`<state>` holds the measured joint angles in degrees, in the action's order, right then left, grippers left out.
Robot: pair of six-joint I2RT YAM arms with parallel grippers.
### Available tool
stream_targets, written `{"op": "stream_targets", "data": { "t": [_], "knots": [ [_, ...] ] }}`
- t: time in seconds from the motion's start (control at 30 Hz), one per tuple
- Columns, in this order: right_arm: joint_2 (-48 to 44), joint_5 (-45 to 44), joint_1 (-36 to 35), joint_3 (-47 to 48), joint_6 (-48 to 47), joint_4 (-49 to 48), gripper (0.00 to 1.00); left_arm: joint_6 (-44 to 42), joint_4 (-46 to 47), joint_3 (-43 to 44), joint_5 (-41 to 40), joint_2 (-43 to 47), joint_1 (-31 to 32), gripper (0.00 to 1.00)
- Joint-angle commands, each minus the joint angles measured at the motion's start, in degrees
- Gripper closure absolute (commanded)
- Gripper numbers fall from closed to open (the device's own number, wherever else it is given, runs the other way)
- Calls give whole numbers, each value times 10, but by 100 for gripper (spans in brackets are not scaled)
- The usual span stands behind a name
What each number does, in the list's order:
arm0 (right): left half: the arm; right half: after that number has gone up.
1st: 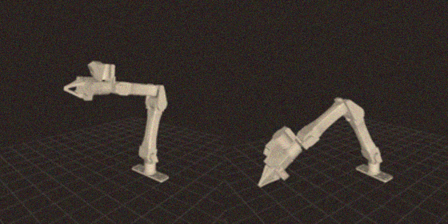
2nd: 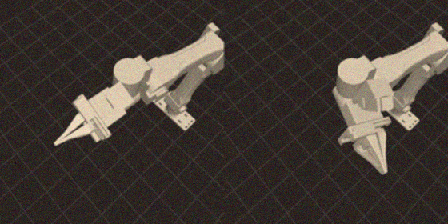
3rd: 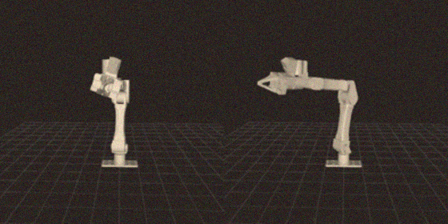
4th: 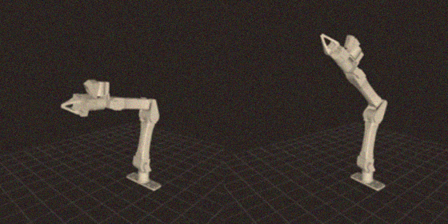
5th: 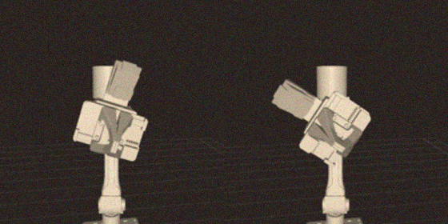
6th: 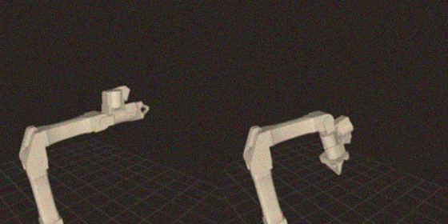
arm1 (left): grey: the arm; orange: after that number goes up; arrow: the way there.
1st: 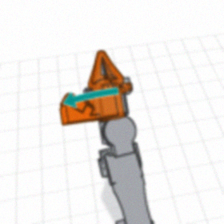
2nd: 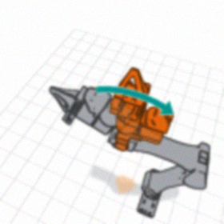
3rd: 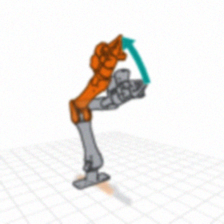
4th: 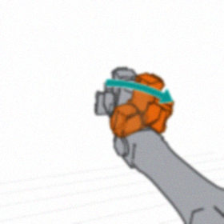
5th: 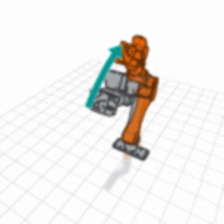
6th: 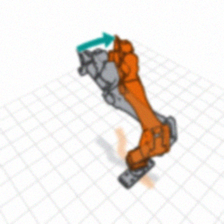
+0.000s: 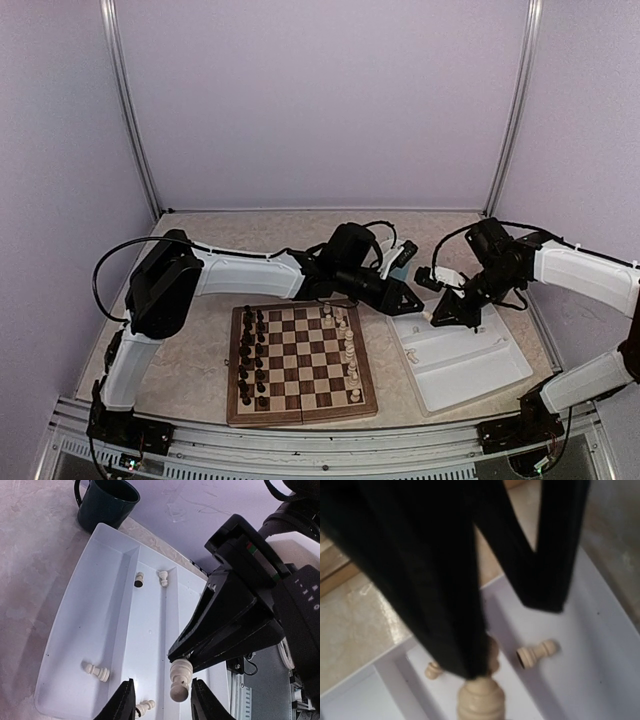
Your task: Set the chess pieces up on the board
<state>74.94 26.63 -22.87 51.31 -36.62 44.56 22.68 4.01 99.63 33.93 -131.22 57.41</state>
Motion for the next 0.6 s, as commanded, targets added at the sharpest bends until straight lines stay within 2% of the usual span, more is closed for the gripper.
{"op": "stream_targets", "data": {
  "t": [0.0,0.13,0.3,0.43,0.57],
  "knots": [
    [-1,19,-4,15,-2,-3,98,-7,-12,32,27,-18,2,63],
    [3,20,-5,17,-1,-7,98,-10,-17,41,36,-24,2,71],
    [10,15,-4,21,1,-10,98,-12,-23,50,43,-30,2,75],
    [14,10,-4,23,4,-15,98,-14,-23,51,49,-32,2,83],
    [18,4,-4,26,14,-22,98,-14,-25,50,52,-33,2,83]
  ]
}}
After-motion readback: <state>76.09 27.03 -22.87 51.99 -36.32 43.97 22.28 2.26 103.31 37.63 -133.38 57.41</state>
